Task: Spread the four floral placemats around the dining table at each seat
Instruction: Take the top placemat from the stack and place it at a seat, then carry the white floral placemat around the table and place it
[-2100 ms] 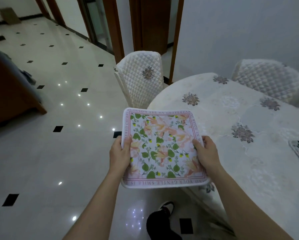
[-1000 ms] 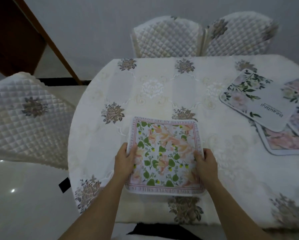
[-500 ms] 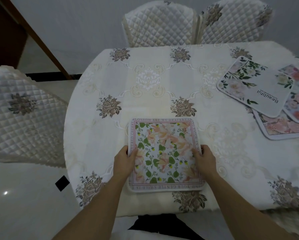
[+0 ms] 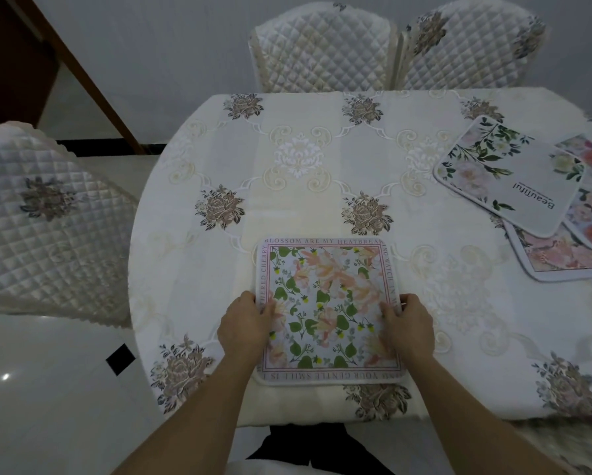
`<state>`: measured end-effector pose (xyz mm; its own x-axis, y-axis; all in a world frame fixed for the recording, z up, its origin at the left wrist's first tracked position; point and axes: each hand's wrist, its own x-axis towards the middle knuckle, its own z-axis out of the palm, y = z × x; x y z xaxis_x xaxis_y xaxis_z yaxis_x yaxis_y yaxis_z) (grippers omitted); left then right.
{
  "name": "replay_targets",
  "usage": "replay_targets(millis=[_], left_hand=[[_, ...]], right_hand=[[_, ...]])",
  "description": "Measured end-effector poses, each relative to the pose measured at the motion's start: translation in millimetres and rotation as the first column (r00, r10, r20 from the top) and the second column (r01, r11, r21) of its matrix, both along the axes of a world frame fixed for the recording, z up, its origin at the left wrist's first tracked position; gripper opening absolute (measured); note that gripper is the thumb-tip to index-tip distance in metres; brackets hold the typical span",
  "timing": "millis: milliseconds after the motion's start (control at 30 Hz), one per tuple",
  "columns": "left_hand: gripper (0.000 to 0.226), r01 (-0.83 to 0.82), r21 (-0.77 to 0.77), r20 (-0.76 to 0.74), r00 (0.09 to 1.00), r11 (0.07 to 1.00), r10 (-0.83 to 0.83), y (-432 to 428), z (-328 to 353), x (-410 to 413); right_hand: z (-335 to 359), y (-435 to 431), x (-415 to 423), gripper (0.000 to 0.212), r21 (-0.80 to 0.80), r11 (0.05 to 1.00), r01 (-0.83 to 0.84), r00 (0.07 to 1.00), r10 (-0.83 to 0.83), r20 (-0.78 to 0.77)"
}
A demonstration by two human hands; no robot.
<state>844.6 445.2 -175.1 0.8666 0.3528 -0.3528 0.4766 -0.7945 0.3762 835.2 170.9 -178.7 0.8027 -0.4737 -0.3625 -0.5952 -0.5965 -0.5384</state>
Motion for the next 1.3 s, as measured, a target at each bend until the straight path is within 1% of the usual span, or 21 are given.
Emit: replay_targets(millis=[33, 67, 100, 133, 167, 200, 233, 300, 333, 367, 433, 500, 567, 633, 700, 800, 933, 1000, 1067, 1233, 1300], left_hand=[[0.043, 0.017, 0.094, 0.019, 1.0, 0.995, -0.019, -2, 2, 0], [0.044, 0.038, 0.165, 0.066, 0.997, 0.986, -0.049, -5, 2, 2], [0.046, 0.071, 0.201, 0.129, 0.987, 0.977, -0.098, -9, 2, 4], [0.048, 0.128, 0.205, 0.187, 0.968, 0.97, -0.167, -15, 1, 5], [0.053, 0.213, 0.197, 0.22, 0.942, 0.957, -0.255, -21, -1, 7], [0.058, 0.314, 0.189, 0.223, 0.909, 0.93, -0.352, -28, -5, 7], [0.063, 0.415, 0.184, 0.2, 0.871, 0.891, -0.448, -36, -10, 7], [0.063, 0.584, 0.169, 0.104, 0.79, 0.794, -0.604, -48, -24, 2], [0.061, 0.631, 0.172, 0.057, 0.76, 0.756, -0.647, -51, -32, -1], [0.059, 0.653, 0.186, 0.028, 0.743, 0.734, -0.668, -52, -38, -4], [0.06, 0.655, 0.222, 0.01, 0.739, 0.722, -0.674, -46, -45, -5], [0.067, 0.647, 0.242, 0.011, 0.744, 0.723, -0.669, -34, -46, -2], [0.077, 0.654, 0.251, 0.002, 0.737, 0.713, -0.676, -18, -46, 1], [0.082, 0.668, 0.247, -0.001, 0.725, 0.702, -0.689, -5, -43, 3], [0.085, 0.683, 0.239, -0.016, 0.714, 0.691, -0.7, 1, -39, 4], [0.085, 0.692, 0.232, -0.037, 0.708, 0.683, -0.705, 2, -35, 6], [0.085, 0.693, 0.208, -0.038, 0.711, 0.69, -0.702, -1, -25, 10], [0.083, 0.693, 0.206, -0.004, 0.707, 0.691, -0.707, -5, -17, 14], [0.079, 0.698, 0.214, 0.046, 0.692, 0.684, -0.721, -12, -7, 20], [0.072, 0.746, 0.224, 0.225, 0.586, 0.627, -0.778, -44, 11, 40], [0.069, 0.772, 0.219, 0.245, 0.548, 0.597, -0.799, -64, 18, 44]], right_hand=[[1, 2, -1, 0.037, -0.146, 0.989, -0.037, 0.999, 0.04, 0.014], [1, 6, -2, 0.039, -0.286, 0.954, -0.089, 0.993, 0.105, 0.044], [2, 12, -1, 0.038, -0.392, 0.909, -0.143, 0.979, 0.187, 0.076], [3, 20, 1, 0.037, -0.447, 0.871, -0.202, 0.958, 0.271, 0.095], [3, 30, 4, 0.038, -0.448, 0.849, -0.28, 0.93, 0.355, 0.092], [0, 40, 6, 0.042, -0.415, 0.828, -0.377, 0.894, 0.443, 0.072], [-4, 51, 7, 0.049, -0.372, 0.791, -0.485, 0.845, 0.533, 0.032], [-16, 68, 5, 0.061, -0.336, 0.68, -0.652, 0.735, 0.676, -0.059], [-23, 72, 3, 0.063, -0.328, 0.64, -0.695, 0.698, 0.709, -0.096], [-28, 74, 2, 0.065, -0.324, 0.621, -0.714, 0.681, 0.724, -0.114], [-35, 67, 0, 0.071, -0.343, 0.611, -0.713, 0.677, 0.728, -0.109], [-38, 50, 0, 0.083, -0.349, 0.625, -0.698, 0.694, 0.71, -0.117], [-41, 27, -2, 0.089, -0.354, 0.648, -0.674, 0.723, 0.678, -0.135], [-40, 5, -4, 0.09, -0.365, 0.655, -0.662, 0.736, 0.661, -0.149], [-39, -9, -6, 0.091, -0.363, 0.645, -0.672, 0.727, 0.668, -0.159], [-36, -12, -4, 0.091, -0.354, 0.631, -0.69, 0.712, 0.681, -0.172], [-22, -8, 2, 0.088, -0.307, 0.645, -0.7, 0.711, 0.67, -0.212], [-11, -9, 2, 0.082, -0.302, 0.679, -0.669, 0.742, 0.635, -0.216], [3, -12, 1, 0.078, -0.309, 0.738, -0.6, 0.799, 0.575, -0.178], [33, -35, -11, 0.072, -0.394, 0.794, -0.463, 0.881, 0.461, -0.107], [45, -46, -22, 0.07, -0.413, 0.818, -0.4, 0.908, 0.415, -0.058]])
